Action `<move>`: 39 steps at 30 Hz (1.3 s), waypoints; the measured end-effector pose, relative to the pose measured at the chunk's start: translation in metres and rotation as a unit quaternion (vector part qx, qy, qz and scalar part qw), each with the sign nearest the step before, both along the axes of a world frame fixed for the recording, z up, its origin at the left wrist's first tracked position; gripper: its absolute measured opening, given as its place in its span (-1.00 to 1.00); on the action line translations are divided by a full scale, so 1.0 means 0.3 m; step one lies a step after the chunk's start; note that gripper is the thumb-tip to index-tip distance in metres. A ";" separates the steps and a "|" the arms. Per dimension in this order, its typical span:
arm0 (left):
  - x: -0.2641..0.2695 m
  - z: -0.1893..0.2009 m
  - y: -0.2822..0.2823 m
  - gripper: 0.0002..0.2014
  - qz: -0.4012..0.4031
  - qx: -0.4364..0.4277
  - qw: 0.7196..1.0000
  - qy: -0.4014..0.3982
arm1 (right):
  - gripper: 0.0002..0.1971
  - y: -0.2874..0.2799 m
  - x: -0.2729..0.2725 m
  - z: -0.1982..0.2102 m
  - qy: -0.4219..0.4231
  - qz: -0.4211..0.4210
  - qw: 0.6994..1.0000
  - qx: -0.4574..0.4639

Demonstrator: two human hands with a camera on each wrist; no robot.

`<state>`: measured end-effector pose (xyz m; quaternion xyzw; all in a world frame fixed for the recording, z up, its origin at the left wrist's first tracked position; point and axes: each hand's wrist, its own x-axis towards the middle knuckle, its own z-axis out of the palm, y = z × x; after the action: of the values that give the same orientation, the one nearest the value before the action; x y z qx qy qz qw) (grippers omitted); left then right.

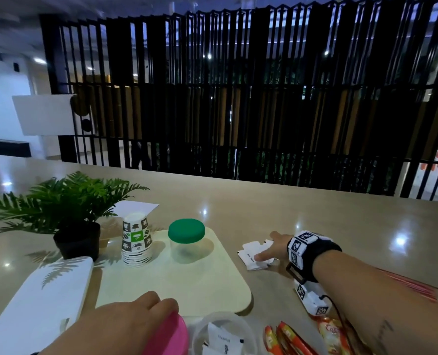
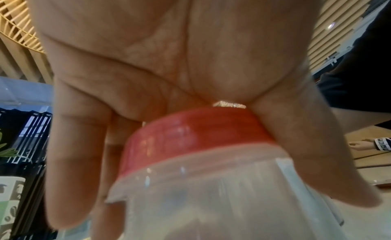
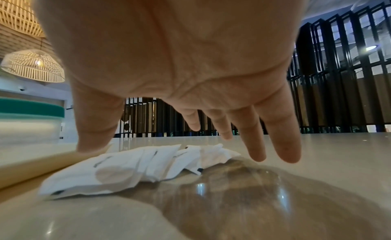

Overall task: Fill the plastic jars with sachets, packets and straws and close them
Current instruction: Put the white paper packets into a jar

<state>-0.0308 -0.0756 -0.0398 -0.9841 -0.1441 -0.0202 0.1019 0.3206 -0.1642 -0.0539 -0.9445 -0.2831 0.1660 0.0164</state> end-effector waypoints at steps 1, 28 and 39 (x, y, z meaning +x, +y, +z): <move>-0.001 0.000 -0.004 -0.58 -0.008 -0.007 1.000 -0.003 | 0.16 0.006 0.003 -0.002 -0.008 0.003 1.000 -0.007; -0.006 0.011 -0.011 -0.49 0.023 -0.048 0.993 0.105 | -0.48 -0.103 -0.105 -0.007 -0.037 0.154 0.984 -0.080; -0.027 0.050 -0.031 -0.29 0.004 -0.088 0.993 0.073 | -0.51 -0.152 -0.160 -0.013 -0.032 0.149 0.987 -0.052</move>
<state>-0.0389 -0.0848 -0.0249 -0.9874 -0.1417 0.0652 0.0252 0.2724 -0.2098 -0.0578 -0.8959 -0.4124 0.1508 -0.0673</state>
